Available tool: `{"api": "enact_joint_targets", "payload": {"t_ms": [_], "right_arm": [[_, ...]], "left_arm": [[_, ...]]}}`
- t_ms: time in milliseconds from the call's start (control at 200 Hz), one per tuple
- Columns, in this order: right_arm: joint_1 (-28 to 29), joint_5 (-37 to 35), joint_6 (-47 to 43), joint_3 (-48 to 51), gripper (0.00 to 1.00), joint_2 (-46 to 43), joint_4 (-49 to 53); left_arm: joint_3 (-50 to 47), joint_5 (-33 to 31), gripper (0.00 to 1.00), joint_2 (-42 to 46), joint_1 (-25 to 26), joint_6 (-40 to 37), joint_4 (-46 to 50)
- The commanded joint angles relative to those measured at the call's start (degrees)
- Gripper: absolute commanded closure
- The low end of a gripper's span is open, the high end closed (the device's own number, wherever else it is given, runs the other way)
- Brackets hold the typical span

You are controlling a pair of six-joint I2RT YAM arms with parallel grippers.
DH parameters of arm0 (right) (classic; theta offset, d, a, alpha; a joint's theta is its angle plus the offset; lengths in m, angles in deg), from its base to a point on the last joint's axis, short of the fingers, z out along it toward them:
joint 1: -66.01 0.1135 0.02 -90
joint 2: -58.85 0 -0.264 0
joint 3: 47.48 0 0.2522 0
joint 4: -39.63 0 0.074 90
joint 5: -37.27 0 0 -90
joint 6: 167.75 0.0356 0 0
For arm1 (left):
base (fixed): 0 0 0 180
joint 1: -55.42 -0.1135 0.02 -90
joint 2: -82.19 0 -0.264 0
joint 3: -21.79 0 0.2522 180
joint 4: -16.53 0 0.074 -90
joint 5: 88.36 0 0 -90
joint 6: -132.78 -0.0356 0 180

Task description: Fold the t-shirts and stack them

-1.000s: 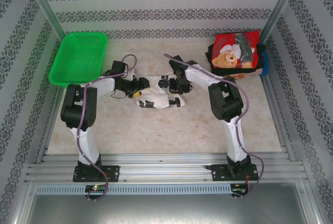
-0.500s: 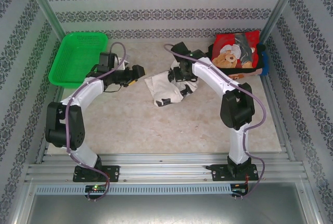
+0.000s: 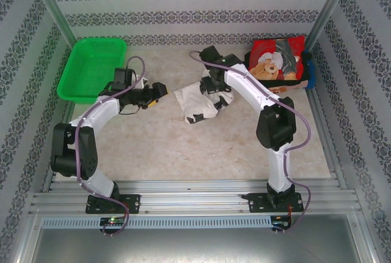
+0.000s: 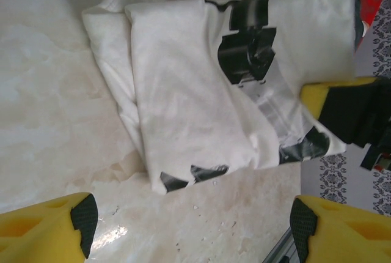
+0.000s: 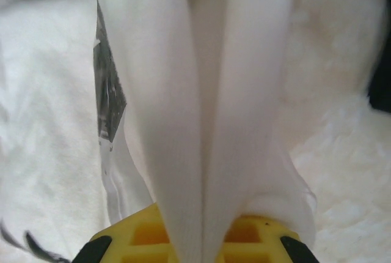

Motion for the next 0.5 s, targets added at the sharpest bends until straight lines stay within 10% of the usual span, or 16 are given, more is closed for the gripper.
{"api": "enact_joint_targets", "payload": {"t_ms": [0,500], "right_arm": [[0.98,-5.46,-8.78,-9.44,1.00,3.04,4.18],[-2.33,-13.34,-29.44,-26.96,1.00,12.25,3.10]], "left_arm": [[-0.99,0.65,0.17,2.45,-1.21,-0.59,-0.04],[-3.82,-0.53,0.16,5.40,-3.81,-3.01,3.79]]}}
